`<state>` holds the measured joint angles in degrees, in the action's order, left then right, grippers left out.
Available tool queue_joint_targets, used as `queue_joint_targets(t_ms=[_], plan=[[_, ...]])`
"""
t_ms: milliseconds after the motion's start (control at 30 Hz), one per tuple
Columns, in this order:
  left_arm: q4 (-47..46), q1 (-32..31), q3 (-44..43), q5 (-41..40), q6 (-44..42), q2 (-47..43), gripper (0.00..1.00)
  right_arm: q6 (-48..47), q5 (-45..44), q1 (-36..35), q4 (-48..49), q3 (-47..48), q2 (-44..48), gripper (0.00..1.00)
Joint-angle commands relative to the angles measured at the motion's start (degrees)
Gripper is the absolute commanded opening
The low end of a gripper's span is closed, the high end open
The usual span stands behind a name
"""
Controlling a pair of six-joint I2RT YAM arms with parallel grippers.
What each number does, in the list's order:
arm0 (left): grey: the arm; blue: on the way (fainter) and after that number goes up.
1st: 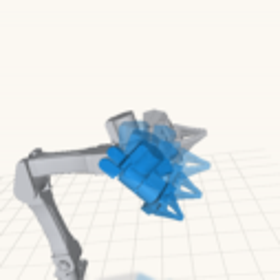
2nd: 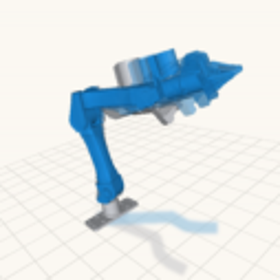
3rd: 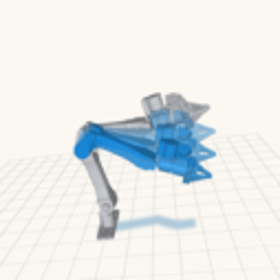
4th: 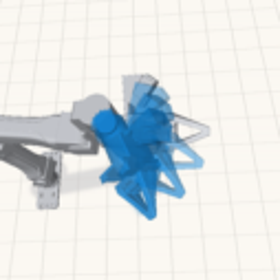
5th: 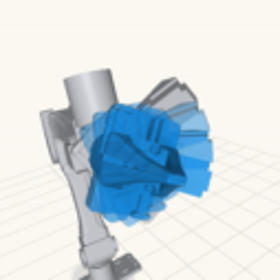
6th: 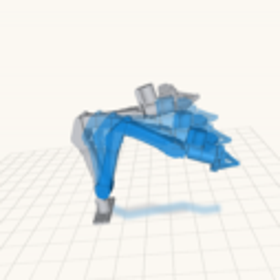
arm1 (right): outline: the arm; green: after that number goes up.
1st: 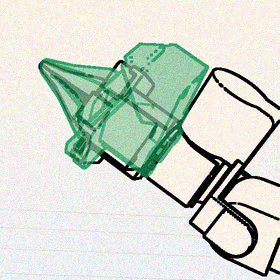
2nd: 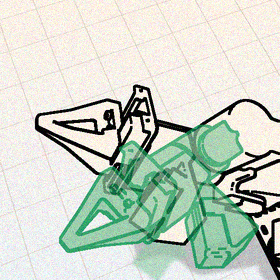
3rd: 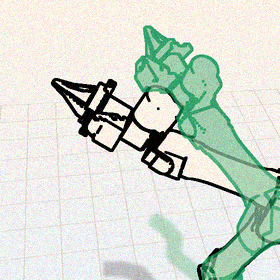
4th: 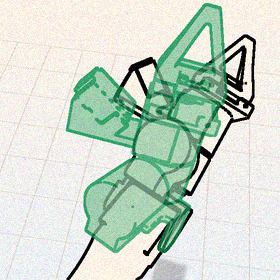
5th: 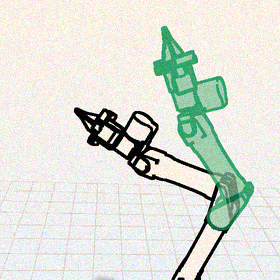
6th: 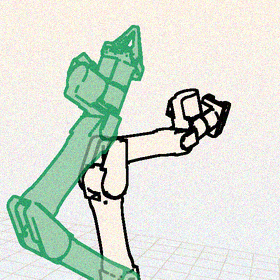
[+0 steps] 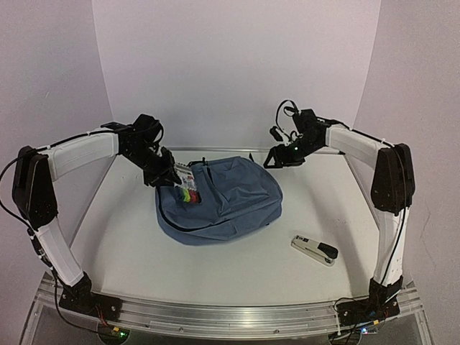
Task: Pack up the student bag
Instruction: Place the stationery in the student bag.
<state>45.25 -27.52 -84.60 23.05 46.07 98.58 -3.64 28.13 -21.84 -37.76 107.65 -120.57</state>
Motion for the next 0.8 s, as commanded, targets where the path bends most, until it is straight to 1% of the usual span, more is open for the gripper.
queue_joint_targets(t_ms=[0,167,267,333,533,767], plan=[[-7.45,-0.63,-7.48,8.47,-2.53,-1.12,0.00,1.42,0.42,-0.73,0.10,4.39,2.96,0.74],[-9.07,-1.67,-14.42,13.93,-0.87,6.10,0.00,2.87,2.70,-2.30,0.09,6.01,2.04,0.74],[-6.41,-1.92,-17.85,14.94,0.08,10.55,0.00,3.20,2.98,-3.55,0.06,6.98,1.47,0.73],[-3.14,-1.96,-19.16,14.11,-0.10,12.62,0.00,3.21,2.62,-4.42,0.08,7.77,1.13,0.72],[4.90,-1.64,-18.08,9.61,-0.81,13.57,0.00,5.35,1.13,-7.49,0.06,10.19,-0.57,0.69],[8.43,-1.43,-13.52,8.56,-0.59,11.72,0.00,6.14,-0.85,-12.74,-0.01,12.29,-3.12,0.65]])
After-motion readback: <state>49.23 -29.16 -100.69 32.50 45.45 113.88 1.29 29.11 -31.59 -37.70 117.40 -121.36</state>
